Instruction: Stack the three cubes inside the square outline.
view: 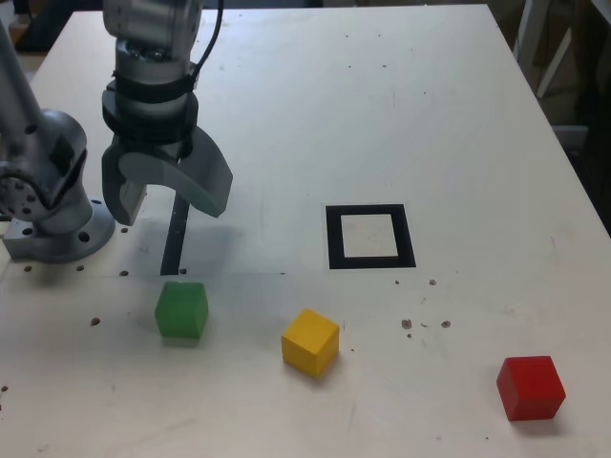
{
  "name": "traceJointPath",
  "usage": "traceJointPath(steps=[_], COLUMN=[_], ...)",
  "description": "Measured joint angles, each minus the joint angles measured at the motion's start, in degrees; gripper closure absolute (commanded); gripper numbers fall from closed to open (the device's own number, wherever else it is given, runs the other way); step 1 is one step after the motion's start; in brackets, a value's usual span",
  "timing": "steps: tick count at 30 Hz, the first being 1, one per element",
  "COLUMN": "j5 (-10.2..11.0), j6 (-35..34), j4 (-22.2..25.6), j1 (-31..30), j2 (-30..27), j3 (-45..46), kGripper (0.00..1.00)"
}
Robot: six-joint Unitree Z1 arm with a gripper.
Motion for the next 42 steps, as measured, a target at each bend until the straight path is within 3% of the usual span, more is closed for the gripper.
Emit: traceJointPath(steps=[14, 27, 42], j5=[0.88, 0.35, -0.63], j6=[-0.71, -3.26, -6.34], j4=[0.08, 5.36, 14.51], j1=[-0.20, -1.40, -8.63], j2=[0.01, 2.96, 12.31], j3=[-0.01, -6.28, -26.17], kGripper=[0.00, 0.01, 0.01])
